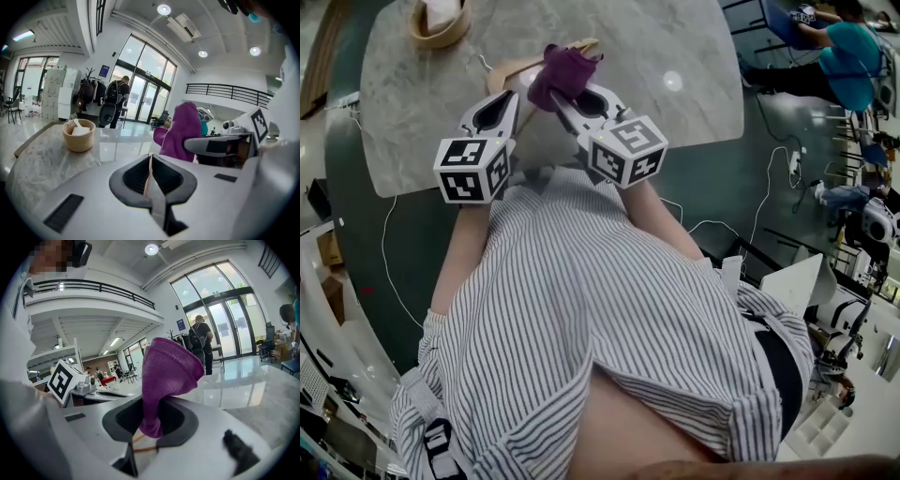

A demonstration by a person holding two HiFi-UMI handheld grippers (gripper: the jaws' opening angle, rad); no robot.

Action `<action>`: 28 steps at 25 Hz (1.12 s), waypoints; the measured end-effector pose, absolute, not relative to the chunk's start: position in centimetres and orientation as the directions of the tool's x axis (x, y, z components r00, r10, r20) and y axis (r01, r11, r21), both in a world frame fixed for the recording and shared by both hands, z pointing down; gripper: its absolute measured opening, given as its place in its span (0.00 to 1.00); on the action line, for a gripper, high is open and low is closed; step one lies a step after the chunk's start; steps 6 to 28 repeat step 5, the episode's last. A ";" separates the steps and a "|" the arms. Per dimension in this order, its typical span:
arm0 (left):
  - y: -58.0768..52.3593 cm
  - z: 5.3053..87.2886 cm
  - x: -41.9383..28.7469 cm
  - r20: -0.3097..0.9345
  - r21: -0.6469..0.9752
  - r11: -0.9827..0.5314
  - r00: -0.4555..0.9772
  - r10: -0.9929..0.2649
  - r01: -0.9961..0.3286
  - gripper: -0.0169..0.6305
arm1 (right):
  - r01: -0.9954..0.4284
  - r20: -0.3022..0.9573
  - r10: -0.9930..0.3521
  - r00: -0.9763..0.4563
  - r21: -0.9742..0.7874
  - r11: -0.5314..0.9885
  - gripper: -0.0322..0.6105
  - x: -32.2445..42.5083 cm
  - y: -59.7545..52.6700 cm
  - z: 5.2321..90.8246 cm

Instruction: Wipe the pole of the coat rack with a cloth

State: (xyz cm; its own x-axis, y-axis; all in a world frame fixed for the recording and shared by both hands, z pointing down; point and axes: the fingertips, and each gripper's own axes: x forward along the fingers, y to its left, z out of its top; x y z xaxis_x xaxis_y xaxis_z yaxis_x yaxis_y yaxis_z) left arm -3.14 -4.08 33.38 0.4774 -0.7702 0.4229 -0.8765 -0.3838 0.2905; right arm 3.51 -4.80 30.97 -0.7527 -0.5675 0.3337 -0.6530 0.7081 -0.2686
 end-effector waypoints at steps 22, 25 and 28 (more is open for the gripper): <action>-3.9 33.8 -2.7 0.427 0.287 -0.395 0.485 -0.763 -0.873 0.07 | -0.653 0.338 -0.565 -0.753 -0.275 0.706 0.18 3.5 -4.8 31.5; -3.9 33.8 -2.7 0.427 0.287 -0.395 0.485 -0.763 -0.873 0.07 | -0.653 0.338 -0.565 -0.753 -0.275 0.706 0.18 3.5 -4.8 31.5; -3.9 33.8 -2.7 0.427 0.287 -0.395 0.485 -0.763 -0.873 0.07 | -0.653 0.338 -0.565 -0.753 -0.275 0.706 0.18 3.5 -4.8 31.5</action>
